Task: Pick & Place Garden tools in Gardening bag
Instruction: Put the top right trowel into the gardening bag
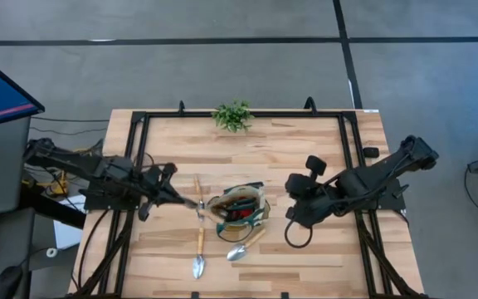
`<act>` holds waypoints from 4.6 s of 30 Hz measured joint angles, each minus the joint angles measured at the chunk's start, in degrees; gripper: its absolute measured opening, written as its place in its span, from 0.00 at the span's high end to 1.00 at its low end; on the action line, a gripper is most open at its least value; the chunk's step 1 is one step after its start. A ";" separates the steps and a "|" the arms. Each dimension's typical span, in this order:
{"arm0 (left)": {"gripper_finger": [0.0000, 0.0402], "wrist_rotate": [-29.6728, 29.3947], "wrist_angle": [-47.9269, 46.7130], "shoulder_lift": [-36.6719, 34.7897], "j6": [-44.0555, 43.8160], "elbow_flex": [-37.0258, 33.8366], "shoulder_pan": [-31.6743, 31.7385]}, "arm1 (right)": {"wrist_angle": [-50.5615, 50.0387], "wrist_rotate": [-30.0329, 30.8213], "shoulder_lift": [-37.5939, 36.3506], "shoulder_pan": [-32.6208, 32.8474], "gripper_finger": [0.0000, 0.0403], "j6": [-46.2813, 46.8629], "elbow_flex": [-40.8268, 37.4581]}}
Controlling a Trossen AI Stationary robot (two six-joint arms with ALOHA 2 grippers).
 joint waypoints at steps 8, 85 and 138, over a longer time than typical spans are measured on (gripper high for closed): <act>1.00 -5.60 7.13 8.62 -0.97 1.79 -6.27 | 2.39 0.02 0.01 -0.83 1.00 4.07 -6.19; 1.00 -12.84 -27.14 34.08 -4.03 27.65 -5.85 | 4.62 1.51 0.02 -0.46 1.00 3.22 -8.24; 1.00 -10.89 -36.09 31.45 -8.36 27.63 -6.81 | 7.50 1.51 0.02 -0.46 1.00 2.79 -8.22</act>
